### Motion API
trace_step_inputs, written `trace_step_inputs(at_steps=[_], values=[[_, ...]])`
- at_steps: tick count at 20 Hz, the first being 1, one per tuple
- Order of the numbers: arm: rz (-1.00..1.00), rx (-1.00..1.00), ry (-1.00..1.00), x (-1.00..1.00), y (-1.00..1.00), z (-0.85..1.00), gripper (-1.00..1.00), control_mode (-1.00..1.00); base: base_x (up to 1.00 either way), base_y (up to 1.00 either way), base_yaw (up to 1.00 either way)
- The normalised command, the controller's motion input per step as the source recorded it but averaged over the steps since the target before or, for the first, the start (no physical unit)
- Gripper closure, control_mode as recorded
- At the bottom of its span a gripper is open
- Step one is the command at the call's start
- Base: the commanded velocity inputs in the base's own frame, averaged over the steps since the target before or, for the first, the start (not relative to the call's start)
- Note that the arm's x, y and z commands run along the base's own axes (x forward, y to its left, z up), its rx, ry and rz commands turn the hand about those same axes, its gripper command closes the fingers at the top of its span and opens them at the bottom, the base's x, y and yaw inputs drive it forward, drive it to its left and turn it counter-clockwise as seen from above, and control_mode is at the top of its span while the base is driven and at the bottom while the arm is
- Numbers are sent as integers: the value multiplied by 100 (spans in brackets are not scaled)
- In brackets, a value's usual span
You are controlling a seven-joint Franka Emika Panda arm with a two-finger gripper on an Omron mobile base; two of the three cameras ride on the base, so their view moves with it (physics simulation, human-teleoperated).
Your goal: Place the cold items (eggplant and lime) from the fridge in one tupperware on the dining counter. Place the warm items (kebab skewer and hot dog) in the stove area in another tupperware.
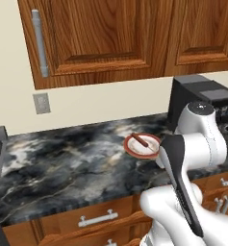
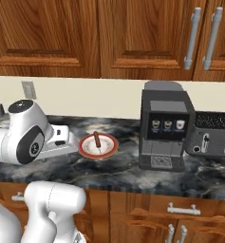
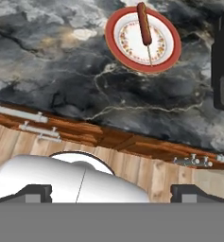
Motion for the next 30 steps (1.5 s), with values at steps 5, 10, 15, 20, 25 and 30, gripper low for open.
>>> trace_step_inputs(at_steps=[5, 10, 15, 20, 25, 30], values=[[3, 0, 0, 0, -2, 0, -100, -100, 24, -11, 18], [0, 6, -15, 16, 0, -3, -100, -100, 0, 0, 0], [-3, 6, -21, 61, 6, -26, -100, -100, 0, 0, 0], [-6, 0, -1, 77, 11, -20, -100, -100, 0, 0, 0], [0, 2, 6, 83, -16, -19, -100, -100, 0, 0, 0], [0, 1, 10, 68, -24, -21, -100, -100, 0, 0, 0]])
